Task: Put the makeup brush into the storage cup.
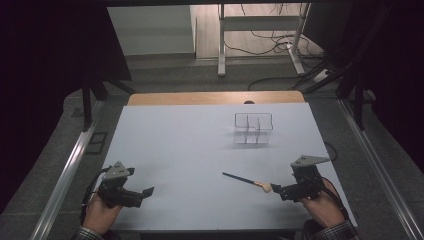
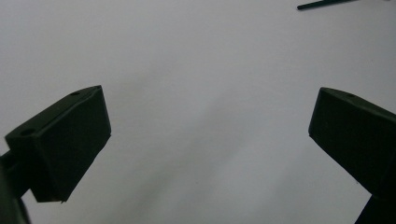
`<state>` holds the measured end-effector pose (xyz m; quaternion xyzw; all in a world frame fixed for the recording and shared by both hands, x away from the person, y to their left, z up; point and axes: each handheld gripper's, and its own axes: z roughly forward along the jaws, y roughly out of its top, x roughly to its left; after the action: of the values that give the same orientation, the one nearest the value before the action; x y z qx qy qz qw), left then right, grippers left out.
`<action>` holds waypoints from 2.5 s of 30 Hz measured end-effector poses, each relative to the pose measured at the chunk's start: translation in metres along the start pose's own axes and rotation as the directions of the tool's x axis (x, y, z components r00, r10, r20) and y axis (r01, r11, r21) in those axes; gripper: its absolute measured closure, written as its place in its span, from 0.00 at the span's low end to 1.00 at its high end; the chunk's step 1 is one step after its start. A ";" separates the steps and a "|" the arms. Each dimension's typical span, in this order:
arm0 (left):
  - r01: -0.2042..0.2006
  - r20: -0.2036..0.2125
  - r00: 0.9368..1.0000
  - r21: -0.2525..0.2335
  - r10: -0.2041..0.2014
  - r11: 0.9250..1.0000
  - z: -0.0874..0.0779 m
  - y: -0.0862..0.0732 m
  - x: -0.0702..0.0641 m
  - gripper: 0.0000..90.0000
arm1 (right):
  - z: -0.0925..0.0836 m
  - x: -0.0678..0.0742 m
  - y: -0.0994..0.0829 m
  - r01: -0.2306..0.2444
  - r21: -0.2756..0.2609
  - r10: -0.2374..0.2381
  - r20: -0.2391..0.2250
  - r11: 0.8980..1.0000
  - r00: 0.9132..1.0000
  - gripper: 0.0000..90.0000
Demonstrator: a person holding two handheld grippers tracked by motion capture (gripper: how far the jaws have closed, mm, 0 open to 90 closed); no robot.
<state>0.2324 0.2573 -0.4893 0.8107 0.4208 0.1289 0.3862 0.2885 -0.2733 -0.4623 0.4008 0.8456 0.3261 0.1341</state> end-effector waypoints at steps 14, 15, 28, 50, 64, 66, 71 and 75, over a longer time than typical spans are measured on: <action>-0.007 -0.022 1.000 0.019 0.008 1.000 0.001 0.000 0.000 0.00 | 0.004 0.000 0.009 0.008 0.065 -0.009 0.012 0.998 1.000 0.02; -0.003 -0.026 1.000 0.023 0.004 1.000 0.001 0.000 0.000 0.00 | 0.005 0.001 0.010 0.006 0.068 -0.007 0.011 0.998 1.000 0.02; -0.005 -0.039 0.999 0.036 0.006 0.999 0.001 -0.001 0.001 0.00 | 0.015 0.003 0.023 0.006 0.120 -0.006 -0.001 0.993 1.000 0.02; -0.002 -0.041 0.999 0.048 0.004 0.999 0.002 -0.001 0.001 0.00 | 0.037 0.010 0.041 0.078 0.203 -0.082 0.010 0.976 0.997 0.01; -0.004 -0.045 0.999 0.054 0.006 0.999 0.002 -0.001 0.000 0.00 | 0.047 0.011 0.055 0.104 0.247 -0.109 0.005 0.963 0.994 0.00; -0.004 -0.045 0.999 0.054 0.007 0.999 0.002 -0.001 0.000 0.00 | 0.048 0.012 0.056 0.108 0.249 -0.112 0.002 0.963 0.994 0.00; -0.006 -0.044 0.999 0.055 0.008 0.998 0.002 -0.001 0.000 0.00 | 0.056 0.015 0.063 0.122 0.269 -0.123 -0.011 0.955 0.992 0.00; -0.007 -0.043 0.999 0.056 0.009 0.998 0.003 0.000 0.000 0.00 | 0.061 0.018 0.067 0.133 0.275 -0.130 -0.030 0.952 0.991 0.00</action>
<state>0.2338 0.2565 -0.4915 0.8198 0.4292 0.1363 0.3538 0.3463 -0.2012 -0.4629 0.3565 0.9084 0.1974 0.0934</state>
